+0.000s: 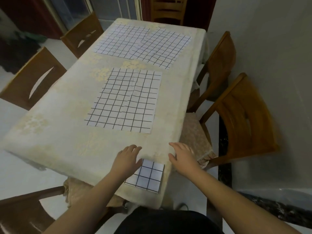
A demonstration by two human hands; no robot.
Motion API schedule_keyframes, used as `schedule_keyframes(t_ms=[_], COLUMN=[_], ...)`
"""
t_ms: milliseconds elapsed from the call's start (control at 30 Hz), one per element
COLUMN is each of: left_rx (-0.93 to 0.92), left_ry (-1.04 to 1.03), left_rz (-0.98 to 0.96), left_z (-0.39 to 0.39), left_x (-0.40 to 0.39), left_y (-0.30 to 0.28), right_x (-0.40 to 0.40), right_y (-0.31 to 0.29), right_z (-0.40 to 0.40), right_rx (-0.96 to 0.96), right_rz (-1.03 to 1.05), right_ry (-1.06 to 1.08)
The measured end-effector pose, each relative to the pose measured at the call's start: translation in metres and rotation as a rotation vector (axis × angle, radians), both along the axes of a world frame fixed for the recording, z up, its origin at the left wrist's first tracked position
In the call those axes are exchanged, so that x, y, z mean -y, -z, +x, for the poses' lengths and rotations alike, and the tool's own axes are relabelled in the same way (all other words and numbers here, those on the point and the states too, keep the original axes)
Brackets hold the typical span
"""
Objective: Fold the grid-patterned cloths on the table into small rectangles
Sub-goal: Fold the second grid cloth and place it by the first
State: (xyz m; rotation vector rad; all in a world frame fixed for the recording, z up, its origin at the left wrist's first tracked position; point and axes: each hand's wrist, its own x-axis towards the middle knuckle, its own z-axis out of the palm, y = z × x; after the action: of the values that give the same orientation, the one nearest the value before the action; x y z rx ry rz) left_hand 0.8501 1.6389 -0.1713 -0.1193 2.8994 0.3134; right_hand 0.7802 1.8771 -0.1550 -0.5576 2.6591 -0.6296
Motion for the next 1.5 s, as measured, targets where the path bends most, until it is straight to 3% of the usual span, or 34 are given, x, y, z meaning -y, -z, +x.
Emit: schedule_keyframes(t_ms=[367, 800, 1100, 1267, 1400, 1500], left_rx=[-0.008, -0.089, -0.105, -0.058, -0.07, -0.039], left_ry=[-0.13, -0.107, -0.061, -0.076, -0.243, -0.513], left_rz=[-0.042, -0.07, 0.036, 0.077, 0.172, 0.406], left_z=[0.024, -0.042, -0.154, -0.198, -0.229, -0.253], left_x=[-0.012, 0.094, 0.185, 0.221, 0.249, 0.268], left_y=[-0.024, -0.038, -0.017, 0.012, 0.03, 0.037], right_x=[-0.003, 0.072, 0.16, 0.189, 0.195, 0.198], right_y=[-0.015, -0.022, -0.009, 0.016, 0.032, 0.042], right_z=[-0.032, -0.092, -0.155, -0.202, -0.236, -0.257], right_rx=[0.037, -0.015, 0.061, 0.15, 0.249, 0.252], right_rz=[-0.007, 0.0, -0.095, -0.027, -0.018, -0.017], right_ry=[-0.13, -0.102, 0.05, 0.299, 0.517, 0.615])
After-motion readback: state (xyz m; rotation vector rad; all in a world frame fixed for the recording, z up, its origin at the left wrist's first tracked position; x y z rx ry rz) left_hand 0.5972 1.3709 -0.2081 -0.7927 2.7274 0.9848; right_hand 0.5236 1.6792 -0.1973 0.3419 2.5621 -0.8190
